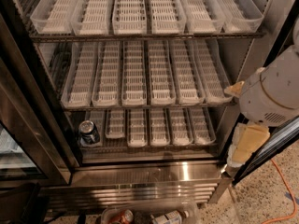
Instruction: Pick pepsi can from bottom shelf of fridge
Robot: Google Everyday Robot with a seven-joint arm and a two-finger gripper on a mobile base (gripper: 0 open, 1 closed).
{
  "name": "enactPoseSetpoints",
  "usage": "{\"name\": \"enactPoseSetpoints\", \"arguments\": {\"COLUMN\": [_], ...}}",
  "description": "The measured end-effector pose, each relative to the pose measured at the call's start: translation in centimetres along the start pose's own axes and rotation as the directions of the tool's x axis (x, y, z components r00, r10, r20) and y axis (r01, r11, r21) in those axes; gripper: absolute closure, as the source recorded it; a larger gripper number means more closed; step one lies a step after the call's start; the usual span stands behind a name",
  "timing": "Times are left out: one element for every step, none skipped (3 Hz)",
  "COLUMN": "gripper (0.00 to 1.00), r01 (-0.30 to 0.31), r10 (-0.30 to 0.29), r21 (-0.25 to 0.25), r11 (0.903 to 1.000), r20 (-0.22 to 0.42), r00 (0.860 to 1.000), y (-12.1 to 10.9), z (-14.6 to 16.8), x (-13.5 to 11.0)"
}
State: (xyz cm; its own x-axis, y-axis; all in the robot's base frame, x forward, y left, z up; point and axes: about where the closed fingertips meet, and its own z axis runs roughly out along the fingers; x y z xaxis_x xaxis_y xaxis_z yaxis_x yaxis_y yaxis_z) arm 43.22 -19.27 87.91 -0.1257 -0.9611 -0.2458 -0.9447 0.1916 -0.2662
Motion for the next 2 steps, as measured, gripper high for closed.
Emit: {"name": "enactPoseSetpoints", "arguments": {"gripper": [0.00,0.00], "r01": [0.000,-0.002], "r10": [0.000,0.001], "r21": [0.000,0.026], "r11": [1.0000,0.9997], "r20": [0.000,0.033], "r00": [1.000,0.999], "y": [0.0,1.2], "z": [0.0,1.6], "x": [0.0,-0.2]}}
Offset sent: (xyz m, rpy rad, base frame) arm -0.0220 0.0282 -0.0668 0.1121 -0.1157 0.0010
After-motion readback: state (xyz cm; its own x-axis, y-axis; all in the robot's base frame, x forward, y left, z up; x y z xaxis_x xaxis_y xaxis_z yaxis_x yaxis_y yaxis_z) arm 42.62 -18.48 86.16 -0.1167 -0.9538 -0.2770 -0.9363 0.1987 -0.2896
